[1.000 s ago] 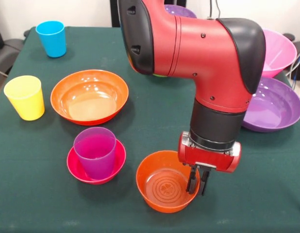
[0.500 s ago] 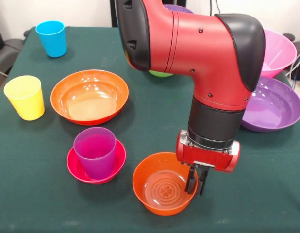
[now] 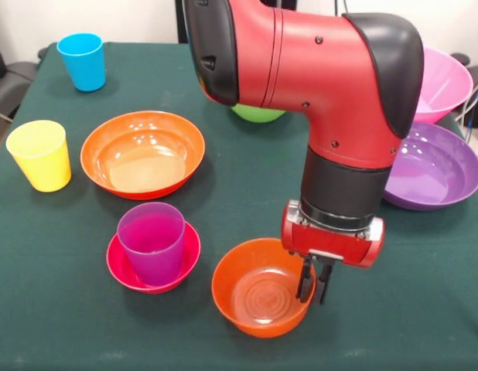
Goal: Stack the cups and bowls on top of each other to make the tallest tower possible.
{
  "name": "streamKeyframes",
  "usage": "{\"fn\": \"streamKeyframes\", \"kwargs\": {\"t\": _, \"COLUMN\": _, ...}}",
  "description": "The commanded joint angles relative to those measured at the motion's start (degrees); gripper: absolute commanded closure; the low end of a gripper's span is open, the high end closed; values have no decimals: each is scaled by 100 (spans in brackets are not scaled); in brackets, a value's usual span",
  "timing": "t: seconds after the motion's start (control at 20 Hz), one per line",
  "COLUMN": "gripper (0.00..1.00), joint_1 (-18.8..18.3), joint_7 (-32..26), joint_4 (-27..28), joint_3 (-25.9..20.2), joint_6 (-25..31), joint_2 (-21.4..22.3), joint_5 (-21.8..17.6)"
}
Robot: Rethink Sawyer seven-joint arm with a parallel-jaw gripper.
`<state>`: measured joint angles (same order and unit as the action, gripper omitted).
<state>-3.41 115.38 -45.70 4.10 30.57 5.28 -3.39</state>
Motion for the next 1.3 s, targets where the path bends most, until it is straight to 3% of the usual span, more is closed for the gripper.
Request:
{"fn": "streamKeyframes", "kwargs": {"t": 0.05, "gripper": 100, "joint_1": 11, "joint_7": 249, "joint_4": -690, "joint_3": -359, "joint_6": 807, "joint_2": 694, "joint_5": 188}}
{"fn": "streamKeyframes", "kwargs": {"t": 0.3, "gripper": 100, "joint_1": 37, "joint_7": -20, "joint_4": -693, "joint_3": -289, "joint_6": 1404, "joint_2": 1032, "joint_5": 184}}
{"fn": "streamKeyframes", "kwargs": {"t": 0.6, "gripper": 100, "joint_1": -63, "joint_7": -422, "joint_4": -289, "joint_3": -365, "joint_6": 2222, "joint_2": 1154, "joint_5": 184}}
{"fn": "streamKeyframes", "kwargs": {"t": 1.05, "gripper": 100, "joint_1": -229, "joint_7": -947, "joint_4": 790, "joint_3": -588, "joint_6": 3335, "joint_2": 972, "joint_5": 109}}
{"fn": "streamKeyframes", "kwargs": {"t": 1.3, "gripper": 100, "joint_1": -293, "joint_7": -1109, "joint_4": 1107, "joint_3": -651, "joint_6": 3672, "joint_2": 891, "joint_5": 84}}
